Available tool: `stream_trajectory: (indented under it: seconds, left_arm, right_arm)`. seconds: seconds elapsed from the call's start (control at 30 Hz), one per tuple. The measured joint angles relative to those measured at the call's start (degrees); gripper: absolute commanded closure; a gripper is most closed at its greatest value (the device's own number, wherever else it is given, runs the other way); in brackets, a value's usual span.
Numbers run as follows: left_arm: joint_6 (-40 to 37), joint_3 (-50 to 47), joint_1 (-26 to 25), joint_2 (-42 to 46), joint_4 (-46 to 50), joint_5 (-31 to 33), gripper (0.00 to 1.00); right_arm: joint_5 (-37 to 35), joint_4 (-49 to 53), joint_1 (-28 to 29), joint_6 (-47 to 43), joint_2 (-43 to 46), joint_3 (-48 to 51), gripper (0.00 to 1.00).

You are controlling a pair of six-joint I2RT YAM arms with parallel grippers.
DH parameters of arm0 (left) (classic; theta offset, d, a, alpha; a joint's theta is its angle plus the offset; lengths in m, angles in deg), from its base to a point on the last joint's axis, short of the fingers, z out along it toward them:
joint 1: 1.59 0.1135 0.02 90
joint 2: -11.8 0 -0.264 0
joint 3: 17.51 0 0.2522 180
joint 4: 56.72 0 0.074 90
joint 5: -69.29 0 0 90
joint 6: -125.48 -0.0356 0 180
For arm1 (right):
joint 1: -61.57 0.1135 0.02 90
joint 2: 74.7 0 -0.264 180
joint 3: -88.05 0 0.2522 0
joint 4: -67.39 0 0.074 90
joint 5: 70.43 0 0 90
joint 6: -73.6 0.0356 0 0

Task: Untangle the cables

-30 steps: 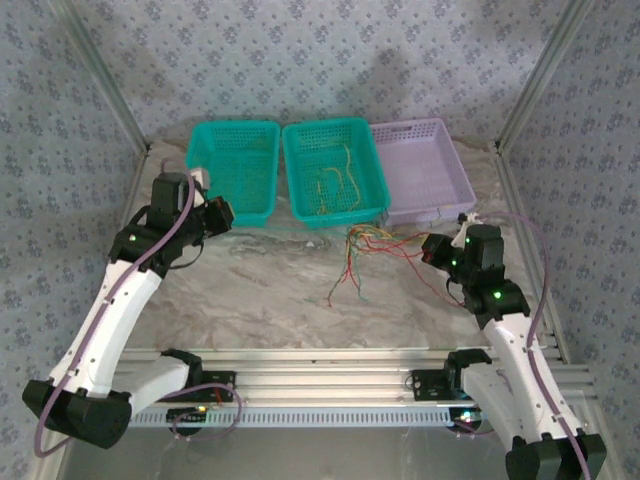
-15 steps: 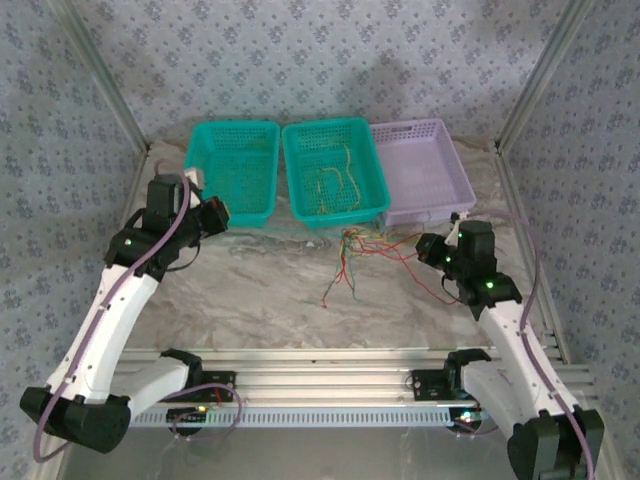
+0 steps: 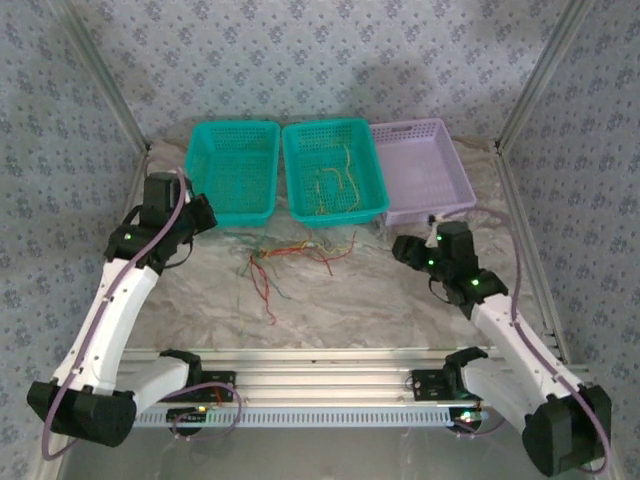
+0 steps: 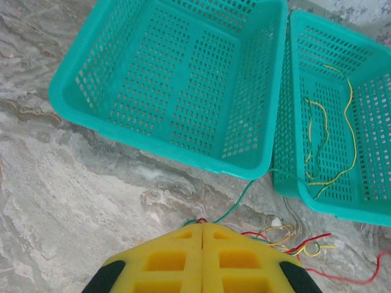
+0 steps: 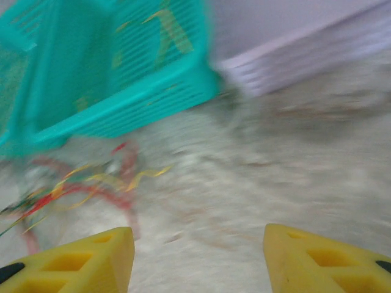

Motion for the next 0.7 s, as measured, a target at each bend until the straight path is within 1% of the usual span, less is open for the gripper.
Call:
stream_trajectory:
  seconds: [0.13, 0.17, 0.23, 0.4, 0.5, 0.6, 0.7]
  left_arm:
    - [0.28, -0.04, 0.0, -2.08, -0.79, -2.27, 1.0]
    - [0.31, -0.04, -0.09, -2.67, -0.98, -2.82, 1.0]
    - [0.42, -0.04, -0.61, -3.74, -1.64, -3.72, 1.0]
    - [0.37, -0.02, -2.32, -4.0, -2.16, -5.2, 1.0]
    - [0.24, -0.15, -2.71, -3.85, -3.37, -6.12, 1.0]
    - [0.17, -2.1, -3.13, -1.73, -5.66, -7.04, 1.0]
    - [-0.24, -4.04, -3.37, 1.29, -6.62, -7.67, 1.0]
  right_arm:
    - [0.7, -6.51, 13.35, -1.51, -9.68, -1.95, 0.41]
    - [0.42, -7.69, 15.91, -1.62, -12.52, -2.97, 0.41]
    - [0.31, -10.73, 19.08, -1.6, -18.1, -5.09, 0.43]
    - [0.28, -16.24, 21.64, -0.09, -31.32, -12.48, 0.45]
    - [0.52, -19.19, 24.13, 1.6, -38.64, -16.55, 0.46]
    - [0.85, -22.18, 26.16, 4.11, -43.36, -18.1, 0.47]
    - [0.2, -23.02, 26.56, 5.86, -45.03, -18.12, 0.48]
